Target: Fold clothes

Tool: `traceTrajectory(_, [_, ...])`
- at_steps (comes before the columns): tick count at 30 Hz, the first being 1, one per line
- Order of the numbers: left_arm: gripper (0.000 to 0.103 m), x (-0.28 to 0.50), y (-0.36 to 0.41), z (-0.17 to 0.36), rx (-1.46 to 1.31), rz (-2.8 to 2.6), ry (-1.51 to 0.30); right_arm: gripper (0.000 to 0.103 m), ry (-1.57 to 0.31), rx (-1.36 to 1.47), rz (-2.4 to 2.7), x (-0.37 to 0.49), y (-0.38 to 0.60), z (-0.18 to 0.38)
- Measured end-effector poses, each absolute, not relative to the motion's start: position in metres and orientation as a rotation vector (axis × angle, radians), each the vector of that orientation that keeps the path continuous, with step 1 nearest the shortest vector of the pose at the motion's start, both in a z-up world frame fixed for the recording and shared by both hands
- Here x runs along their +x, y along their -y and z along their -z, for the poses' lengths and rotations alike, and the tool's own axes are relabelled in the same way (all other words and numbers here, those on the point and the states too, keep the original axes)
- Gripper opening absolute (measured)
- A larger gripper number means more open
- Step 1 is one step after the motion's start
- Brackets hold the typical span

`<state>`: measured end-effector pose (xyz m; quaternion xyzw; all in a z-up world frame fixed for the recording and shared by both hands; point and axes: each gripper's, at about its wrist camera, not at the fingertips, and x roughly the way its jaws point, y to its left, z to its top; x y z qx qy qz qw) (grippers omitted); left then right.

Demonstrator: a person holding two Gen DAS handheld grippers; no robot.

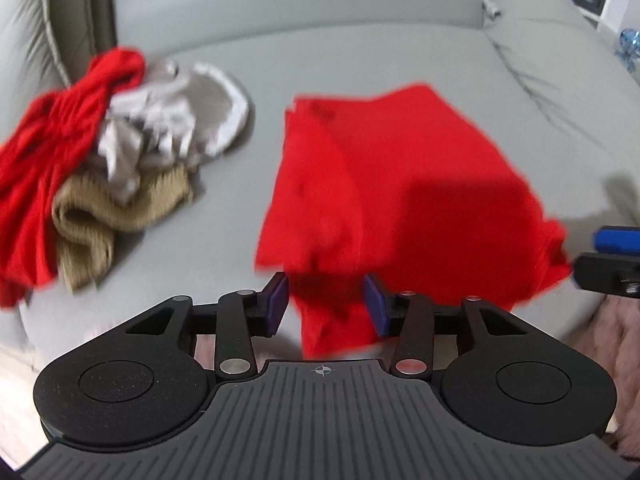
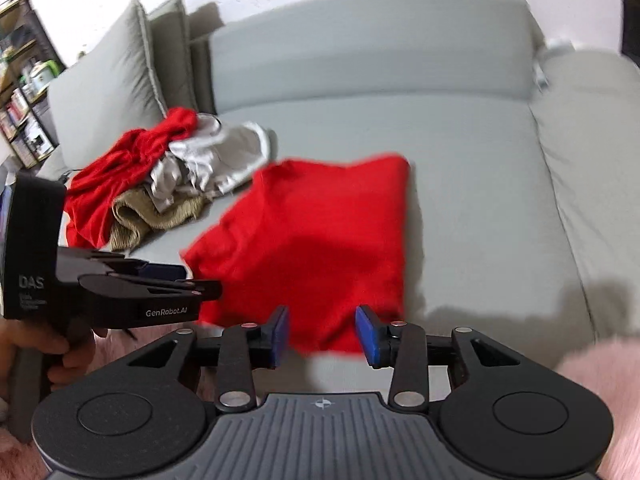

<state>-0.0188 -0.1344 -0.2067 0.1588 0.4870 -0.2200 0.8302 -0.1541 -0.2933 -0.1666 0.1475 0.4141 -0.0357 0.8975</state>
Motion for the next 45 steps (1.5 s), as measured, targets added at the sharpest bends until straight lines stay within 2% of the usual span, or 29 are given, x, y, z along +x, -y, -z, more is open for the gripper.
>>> traceTrajectory(3, [0.056,-0.023,0.126,0.195,0.312,0.450,-0.953,0.040,-0.869,0.340,0.107,-0.162,0.291,0.169])
traceTrajectory(10, [0.060,-0.035,0.124,0.187,0.329,0.441,-0.864,0.044,-0.812,0.381,0.150,-0.165,0.293,0.157])
traceTrajectory(12, [0.064,-0.037,0.125,0.187,0.343,0.430,-0.846,0.044,-0.817,0.377,0.146,-0.163,0.291,0.159])
traceTrajectory(45, [0.067,-0.043,0.123,0.180,0.336,0.405,-0.829,0.045,-0.807,0.408,0.117,-0.163,0.293,0.164])
